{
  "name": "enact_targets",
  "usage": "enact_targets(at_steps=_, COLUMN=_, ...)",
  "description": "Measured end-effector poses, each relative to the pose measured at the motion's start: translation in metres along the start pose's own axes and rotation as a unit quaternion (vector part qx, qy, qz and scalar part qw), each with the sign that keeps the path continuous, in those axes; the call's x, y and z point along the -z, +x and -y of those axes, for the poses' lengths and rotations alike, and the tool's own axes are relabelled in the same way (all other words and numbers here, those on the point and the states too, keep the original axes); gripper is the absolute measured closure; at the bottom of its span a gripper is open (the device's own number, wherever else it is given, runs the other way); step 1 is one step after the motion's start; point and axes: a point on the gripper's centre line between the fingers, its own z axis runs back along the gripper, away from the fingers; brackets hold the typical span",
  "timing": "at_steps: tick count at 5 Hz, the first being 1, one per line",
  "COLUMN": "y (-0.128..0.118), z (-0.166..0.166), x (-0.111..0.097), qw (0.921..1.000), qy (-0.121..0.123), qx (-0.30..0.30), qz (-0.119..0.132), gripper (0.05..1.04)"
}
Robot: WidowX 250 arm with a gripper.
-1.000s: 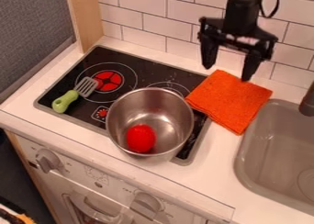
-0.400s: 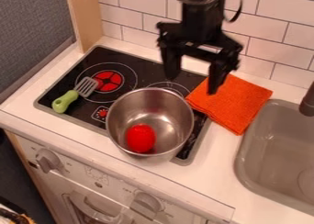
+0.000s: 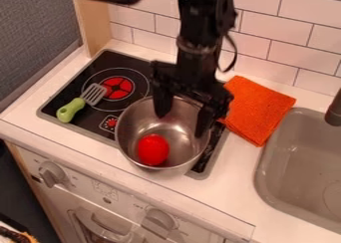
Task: Move the red item in the silver pot to the middle of the burner
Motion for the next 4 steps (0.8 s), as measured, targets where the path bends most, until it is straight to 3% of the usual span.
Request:
enact_targets(at_steps=2, y=-0.003, z=-0.02, x=0.032, qw=0.9975, qy=0.034, qx=-0.009, qz=-0.061, gripper=0.085)
enact_targets(at_steps=4, y=-0.022, z=-0.019, x=0.043, qw=0.9954, qy=0.018, qx=-0.002, qz=-0.094, gripper=0.085)
